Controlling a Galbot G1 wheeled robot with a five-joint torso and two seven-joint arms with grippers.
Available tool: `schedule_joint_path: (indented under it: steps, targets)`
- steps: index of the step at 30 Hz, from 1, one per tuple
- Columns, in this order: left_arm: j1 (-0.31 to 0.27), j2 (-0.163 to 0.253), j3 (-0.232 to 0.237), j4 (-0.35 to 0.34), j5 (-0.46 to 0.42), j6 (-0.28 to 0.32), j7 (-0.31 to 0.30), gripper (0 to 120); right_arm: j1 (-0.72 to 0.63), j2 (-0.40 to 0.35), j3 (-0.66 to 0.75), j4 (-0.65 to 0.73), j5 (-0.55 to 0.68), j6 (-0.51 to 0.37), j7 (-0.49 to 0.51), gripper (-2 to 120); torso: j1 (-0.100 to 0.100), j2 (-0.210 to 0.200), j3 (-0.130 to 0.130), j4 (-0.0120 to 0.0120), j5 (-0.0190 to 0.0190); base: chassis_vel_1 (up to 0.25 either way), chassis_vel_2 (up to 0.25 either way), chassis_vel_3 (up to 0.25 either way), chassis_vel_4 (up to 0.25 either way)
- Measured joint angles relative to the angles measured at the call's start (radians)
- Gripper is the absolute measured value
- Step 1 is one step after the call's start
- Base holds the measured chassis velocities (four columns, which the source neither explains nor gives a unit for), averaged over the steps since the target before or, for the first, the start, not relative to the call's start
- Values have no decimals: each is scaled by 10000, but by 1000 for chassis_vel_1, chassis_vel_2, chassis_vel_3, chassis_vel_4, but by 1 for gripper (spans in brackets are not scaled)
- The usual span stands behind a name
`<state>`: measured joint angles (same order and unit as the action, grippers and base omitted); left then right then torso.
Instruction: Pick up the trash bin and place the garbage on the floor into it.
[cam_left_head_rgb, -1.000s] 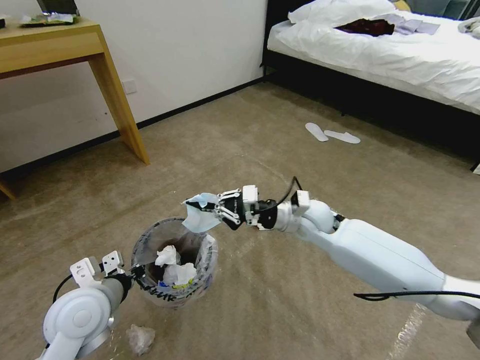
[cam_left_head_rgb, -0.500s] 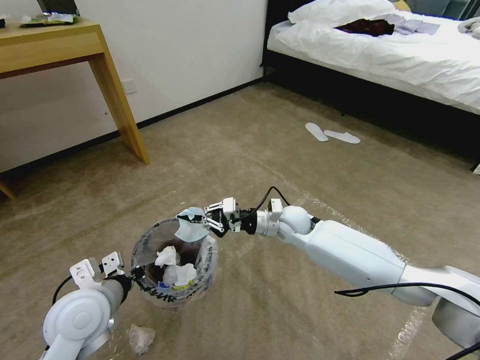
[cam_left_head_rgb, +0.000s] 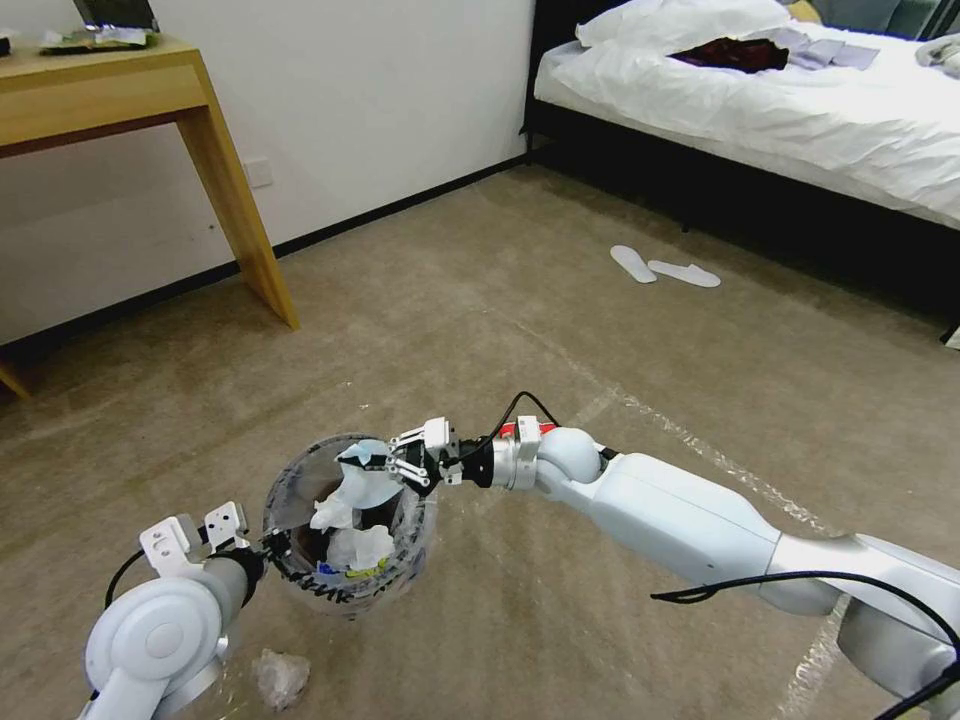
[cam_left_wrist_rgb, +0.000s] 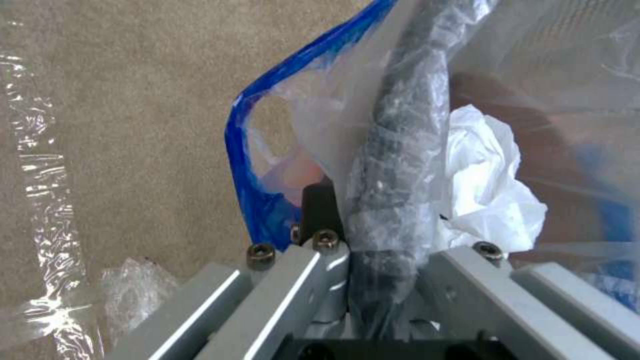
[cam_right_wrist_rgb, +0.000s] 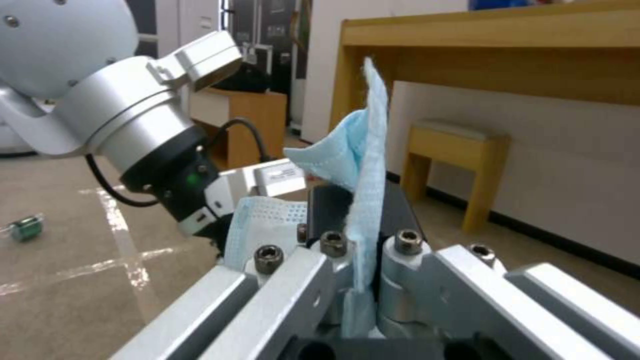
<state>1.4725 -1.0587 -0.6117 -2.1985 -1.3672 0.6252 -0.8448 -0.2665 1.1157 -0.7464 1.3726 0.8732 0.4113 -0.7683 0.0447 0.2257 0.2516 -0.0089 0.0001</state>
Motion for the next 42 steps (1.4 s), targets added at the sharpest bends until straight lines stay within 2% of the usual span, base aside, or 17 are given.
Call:
schedule_joint_path:
  steps: [14, 19, 20, 22, 23, 28, 31, 35, 36, 38, 39, 42]
  targets:
    - [42, -28, -41, -69, 8, -6, 10, 0, 175, 285, -597, -58, -237, 156, 224, 0, 0, 0, 0, -1, 0, 0, 0, 0, 0]
    - [106, -74, -30, -102, 77, -6, 22, 0, 270, 598, -658, -361, -577, 443, 420, 19, 0, 0, 0, 1, 0, 0, 0, 0, 0]
    - [106, -74, -30, -102, 77, -6, 22, 0, 270, 598, -658, -361, -577, 443, 420, 19, 0, 0, 0, 1, 0, 0, 0, 0, 0]
    - [124, -72, -43, -126, 85, -6, 30, 0, 289, 693, -634, -454, -639, 441, 439, 30, 0, 0, 0, -2, 0, 0, 0, 0, 0]
    - [124, -72, -43, -126, 85, -6, 30, 0, 289, 693, -634, -454, -639, 441, 439, 30, 0, 0, 0, -2, 0, 0, 0, 0, 0]
    - [149, -12, -83, -177, 58, -6, 34, 0, 375, 948, -407, -711, -784, 403, 505, 54, 0, 0, 0, 0, 0, 0, 0, 0, 0]
    - [149, -4, -87, -182, 49, -6, 34, 0, 425, 978, -378, -755, -836, 390, 527, 59, 0, 0, 0, 0, 0, 0, 0, 0, 0]
    - [129, 5, -74, -187, 29, -3, 35, 0, 534, 1025, -337, -891, -969, 362, 545, 77, 0, 0, 0, 0, 1, 0, 0, 0, 0]
    - [129, 5, -74, -187, 29, -3, 35, 0, 534, 1025, -337, -891, -969, 362, 545, 77, 0, 0, 0, 0, 1, 0, 0, 0, 0]
    - [115, -4, -43, -183, 25, 2, 36, 0, 543, 1048, -312, -969, -1023, 361, 551, 89, 0, 0, 0, 0, 1, 0, 0, 0, 0]
    - [115, -4, -43, -183, 25, 2, 36, 0, 543, 1048, -312, -969, -1023, 361, 551, 89, 0, 0, 0, 0, 1, 0, 0, 0, 0]
    - [103, -5, -17, -145, 25, 6, 38, 0, 542, 1098, -279, -1086, -1064, 357, 577, 99, 0, 0, 0, 0, 1, 0, 0, 0, 0]
